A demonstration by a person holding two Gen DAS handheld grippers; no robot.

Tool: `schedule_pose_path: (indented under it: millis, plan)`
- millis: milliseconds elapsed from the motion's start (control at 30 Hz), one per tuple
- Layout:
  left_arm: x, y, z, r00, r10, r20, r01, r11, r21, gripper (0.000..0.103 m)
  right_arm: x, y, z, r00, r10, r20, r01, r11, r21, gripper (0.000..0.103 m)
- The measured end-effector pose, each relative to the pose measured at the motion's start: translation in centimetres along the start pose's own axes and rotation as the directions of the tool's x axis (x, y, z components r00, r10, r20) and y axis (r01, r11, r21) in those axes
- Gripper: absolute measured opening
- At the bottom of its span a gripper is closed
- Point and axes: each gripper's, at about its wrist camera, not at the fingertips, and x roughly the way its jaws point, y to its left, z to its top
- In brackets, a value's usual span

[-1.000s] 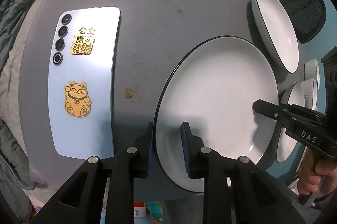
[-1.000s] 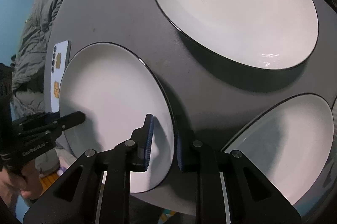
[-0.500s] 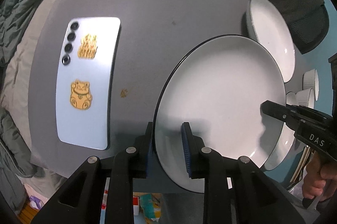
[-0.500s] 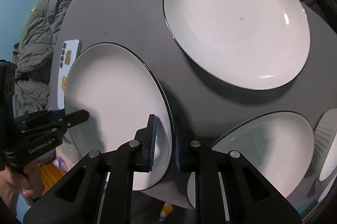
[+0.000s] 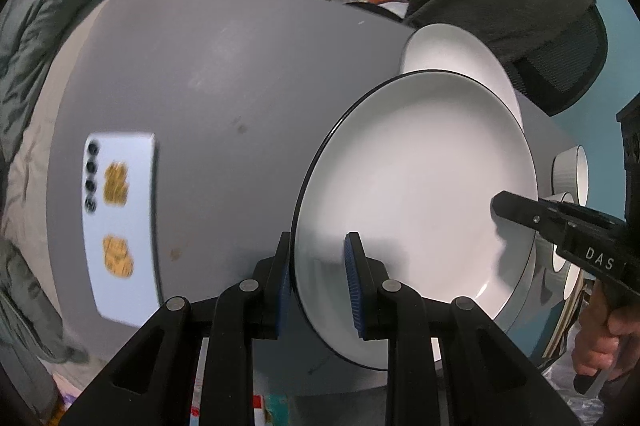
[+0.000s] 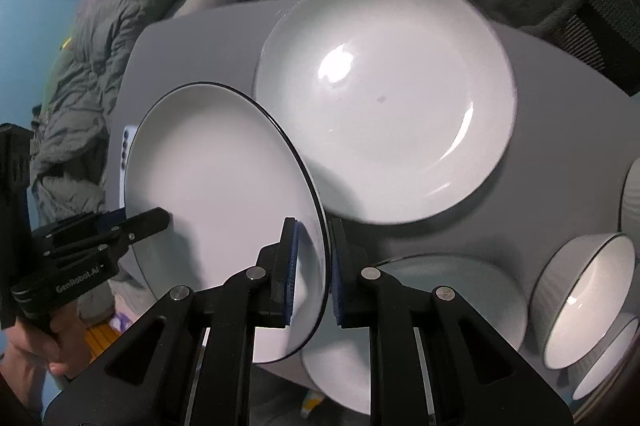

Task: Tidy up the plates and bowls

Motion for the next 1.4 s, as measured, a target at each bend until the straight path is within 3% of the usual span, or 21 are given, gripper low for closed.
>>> schedule_pose_path:
  millis: [200,500,800,1400]
  plan:
    - [2.4,-6.0,2.4,1.0,0.02,0.006,-0.02,0.999,0.046,0.024,-1.1,-2.5,1.0,0.999,-0.007,0.035,0.005,0.999,0.042,0.015]
    - [3.8,-10.5,4.7,0.999,0.04,0.014,-0.04,0.997,0.067,0.024,-2.3,-6.1,3.2,0.999,-0.006,0.051,0.002,0.997,0.08,0.015]
    - [5.7,-12.4,7.5,0.998,0.066,-0.008,-0.065,0.996,0.058,0.024,-1.5,-7.7,5.8,1.0,0.002,0.029,-0.004,0.996,0.087,0.015]
    - [7.5,-13.6,7.8,0.995,0.087,-0.055,-0.082,0.994,0.075,0.024,-0.5,-9.3,7.0,1.0,-0.024,-0.01,0.025,0.995,0.101,0.017]
